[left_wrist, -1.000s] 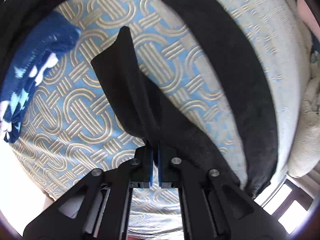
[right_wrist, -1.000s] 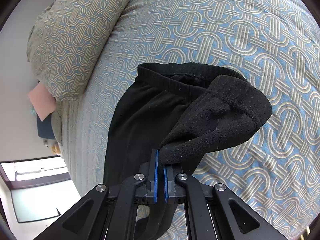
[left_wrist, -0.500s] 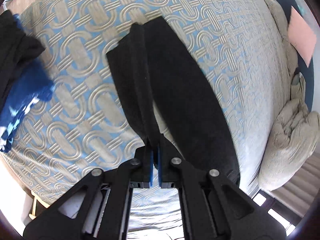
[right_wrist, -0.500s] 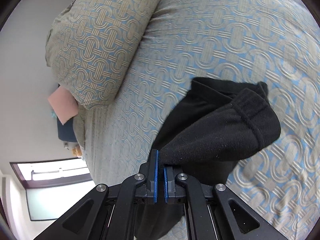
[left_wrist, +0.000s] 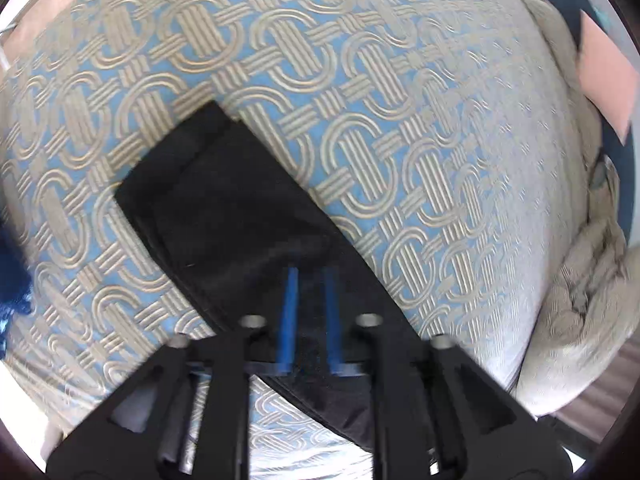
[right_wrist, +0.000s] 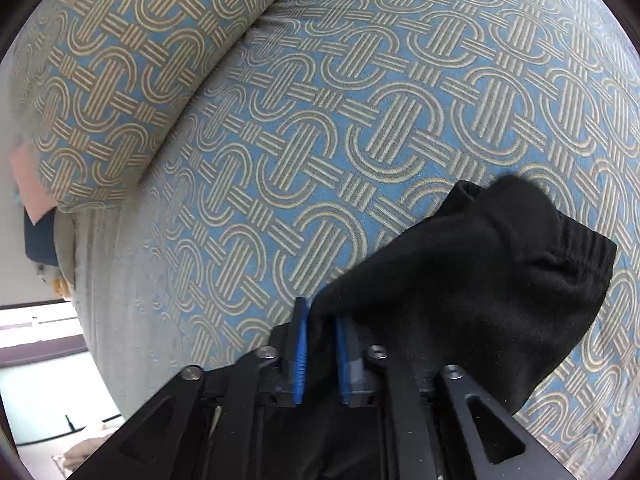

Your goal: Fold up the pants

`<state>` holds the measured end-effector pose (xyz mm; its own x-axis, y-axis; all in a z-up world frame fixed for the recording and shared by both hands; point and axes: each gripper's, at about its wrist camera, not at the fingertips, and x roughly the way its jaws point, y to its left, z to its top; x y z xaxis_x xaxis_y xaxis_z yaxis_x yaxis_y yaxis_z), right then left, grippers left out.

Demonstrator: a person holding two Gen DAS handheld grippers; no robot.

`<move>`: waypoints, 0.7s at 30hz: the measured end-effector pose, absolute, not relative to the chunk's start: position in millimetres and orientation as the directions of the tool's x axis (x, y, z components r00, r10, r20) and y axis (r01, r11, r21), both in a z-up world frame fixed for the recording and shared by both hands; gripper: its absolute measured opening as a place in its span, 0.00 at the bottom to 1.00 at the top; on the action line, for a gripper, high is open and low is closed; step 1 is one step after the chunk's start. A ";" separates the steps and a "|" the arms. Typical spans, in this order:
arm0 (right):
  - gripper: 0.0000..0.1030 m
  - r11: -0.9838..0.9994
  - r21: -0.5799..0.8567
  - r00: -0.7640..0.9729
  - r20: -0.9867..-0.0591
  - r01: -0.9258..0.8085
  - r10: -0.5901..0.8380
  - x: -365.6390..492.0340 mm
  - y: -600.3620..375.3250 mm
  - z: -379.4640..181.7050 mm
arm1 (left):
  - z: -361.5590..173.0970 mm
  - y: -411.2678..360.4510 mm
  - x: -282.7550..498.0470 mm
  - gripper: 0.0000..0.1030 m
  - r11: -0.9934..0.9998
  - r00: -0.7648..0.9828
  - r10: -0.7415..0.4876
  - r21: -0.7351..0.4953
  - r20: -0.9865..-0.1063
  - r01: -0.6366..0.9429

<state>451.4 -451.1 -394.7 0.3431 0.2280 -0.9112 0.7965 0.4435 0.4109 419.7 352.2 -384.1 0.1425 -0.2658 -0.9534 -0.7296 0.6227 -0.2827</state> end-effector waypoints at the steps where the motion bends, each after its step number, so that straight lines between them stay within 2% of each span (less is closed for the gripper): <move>1: 0.25 0.480 0.410 0.345 -0.912 0.776 0.221 452.4 -447.9 -392.9 | -383.3 353.5 417.1 0.40 0.634 0.148 -0.250 -0.278 -0.957 -0.722; 2: 0.26 0.507 0.408 0.345 -0.913 0.759 0.218 452.6 -445.4 -390.2 | -381.9 355.5 414.3 0.47 0.642 0.150 -0.217 -0.257 -0.965 -0.723; 4: 0.28 0.567 0.429 0.360 -0.903 0.703 0.236 447.2 -439.1 -379.8 | -377.6 362.0 399.6 0.51 0.651 0.153 -0.151 -0.215 -0.976 -0.728; 6: 0.30 0.617 0.476 0.396 -0.876 0.627 0.275 431.0 -429.5 -365.6 | -381.3 368.0 385.9 0.62 0.647 0.150 -0.149 -0.211 -0.977 -0.732; 8: 0.34 0.667 0.474 0.398 -0.874 0.575 0.278 407.0 -420.0 -354.7 | -390.4 372.1 361.2 0.63 0.627 0.151 -0.167 -0.223 -0.974 -0.747; 10: 0.49 0.692 0.447 0.384 -0.887 0.567 0.257 367.1 -416.0 -351.6 | -409.2 374.5 346.0 0.64 0.603 0.120 -0.185 -0.209 -0.975 -0.770; 11: 0.50 0.683 0.442 0.381 -0.890 0.582 0.251 352.1 -418.4 -352.0 | -418.9 375.0 338.8 0.64 0.588 0.106 -0.201 -0.207 -0.974 -0.782; 14: 0.55 0.574 0.440 0.370 -0.897 0.690 0.243 288.1 -438.8 -373.6 | -446.0 378.0 322.8 0.65 0.516 0.100 -0.266 -0.229 -0.959 -0.826; 16: 0.56 0.490 0.452 0.365 -0.892 0.745 0.267 264.6 -452.3 -392.5 | -457.2 380.1 317.4 0.72 0.456 0.129 -0.303 -0.263 -0.944 -0.850; 18: 0.56 0.379 0.517 0.414 -0.851 0.768 0.323 248.0 -463.2 -411.8 | -457.7 380.9 321.6 0.80 0.432 0.165 -0.287 -0.281 -0.944 -0.857; 21: 0.58 0.270 0.597 0.501 -0.792 0.755 0.350 244.5 -468.9 -428.4 | -453.7 373.5 341.1 0.80 0.451 0.217 -0.276 -0.326 -0.936 -0.831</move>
